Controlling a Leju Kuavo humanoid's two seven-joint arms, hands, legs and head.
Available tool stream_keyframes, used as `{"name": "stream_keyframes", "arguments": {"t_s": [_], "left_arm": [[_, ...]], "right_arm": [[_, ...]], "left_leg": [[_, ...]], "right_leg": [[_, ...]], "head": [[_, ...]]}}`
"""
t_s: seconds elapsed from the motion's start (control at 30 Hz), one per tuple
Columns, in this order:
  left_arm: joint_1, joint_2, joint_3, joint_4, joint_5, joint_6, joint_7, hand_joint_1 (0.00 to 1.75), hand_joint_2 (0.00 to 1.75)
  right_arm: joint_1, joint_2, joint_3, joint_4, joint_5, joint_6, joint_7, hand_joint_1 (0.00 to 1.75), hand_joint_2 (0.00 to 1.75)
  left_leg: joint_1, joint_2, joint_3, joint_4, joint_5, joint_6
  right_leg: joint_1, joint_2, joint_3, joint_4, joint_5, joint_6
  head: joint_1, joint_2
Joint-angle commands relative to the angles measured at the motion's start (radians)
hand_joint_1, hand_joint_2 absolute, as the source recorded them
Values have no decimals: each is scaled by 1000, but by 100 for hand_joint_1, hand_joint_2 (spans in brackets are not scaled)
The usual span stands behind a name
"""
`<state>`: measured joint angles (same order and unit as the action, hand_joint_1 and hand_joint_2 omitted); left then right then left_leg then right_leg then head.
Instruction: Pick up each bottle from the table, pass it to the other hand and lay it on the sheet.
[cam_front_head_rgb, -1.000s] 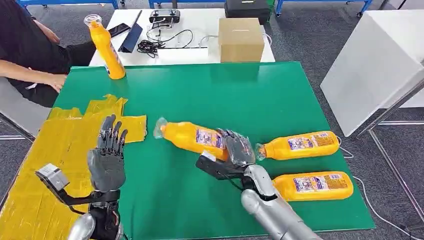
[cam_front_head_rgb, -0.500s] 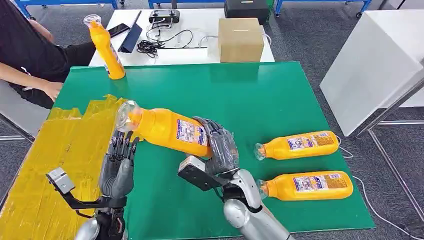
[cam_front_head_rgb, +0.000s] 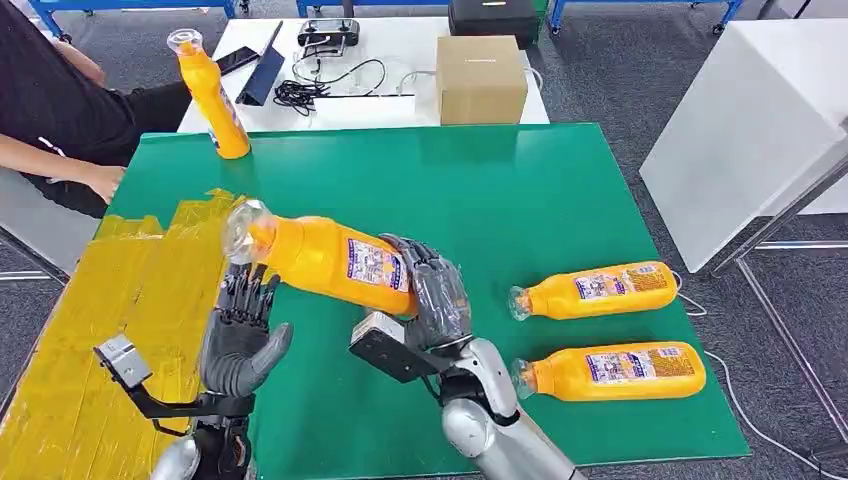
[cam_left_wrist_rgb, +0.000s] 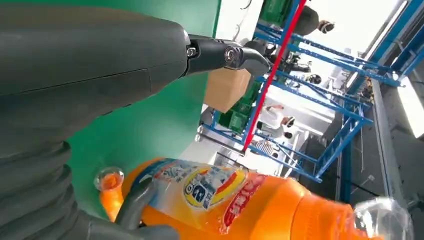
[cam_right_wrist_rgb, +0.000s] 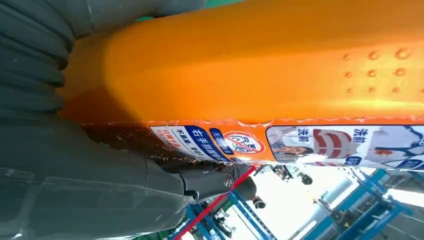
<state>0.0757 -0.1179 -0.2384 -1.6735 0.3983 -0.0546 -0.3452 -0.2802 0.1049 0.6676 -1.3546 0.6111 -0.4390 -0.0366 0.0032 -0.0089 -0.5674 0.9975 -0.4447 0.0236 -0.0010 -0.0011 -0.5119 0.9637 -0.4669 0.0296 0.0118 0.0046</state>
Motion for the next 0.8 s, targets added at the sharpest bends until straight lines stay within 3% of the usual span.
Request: {"name": "stream_keyframes", "arguments": {"t_s": [0.03,0.17,0.37,0.8], "left_arm": [[-47,23,-56,60,-7,-24,-3,0,175],[-49,20,-46,57,15,-44,-8,0,175],[-27,18,-16,35,201,-212,35,0,175],[13,5,80,6,211,-227,28,0,175]], "right_arm": [[-120,13,44,175,-40,73,32,175,175],[-131,36,133,225,-18,138,52,175,175],[-158,86,310,340,16,217,64,175,175],[-184,36,503,272,115,326,116,175,175]], "left_leg": [[0,1,2,-1,0,0],[0,2,2,-1,0,-1],[0,3,3,-1,-1,-1],[2,0,2,-1,0,-1]], "right_leg": [[0,1,1,-1,0,0],[0,2,2,-1,0,0],[0,3,2,-1,0,0],[1,-1,3,-2,0,0]], "head": [[0,0],[0,0],[0,0],[0,0]]}}
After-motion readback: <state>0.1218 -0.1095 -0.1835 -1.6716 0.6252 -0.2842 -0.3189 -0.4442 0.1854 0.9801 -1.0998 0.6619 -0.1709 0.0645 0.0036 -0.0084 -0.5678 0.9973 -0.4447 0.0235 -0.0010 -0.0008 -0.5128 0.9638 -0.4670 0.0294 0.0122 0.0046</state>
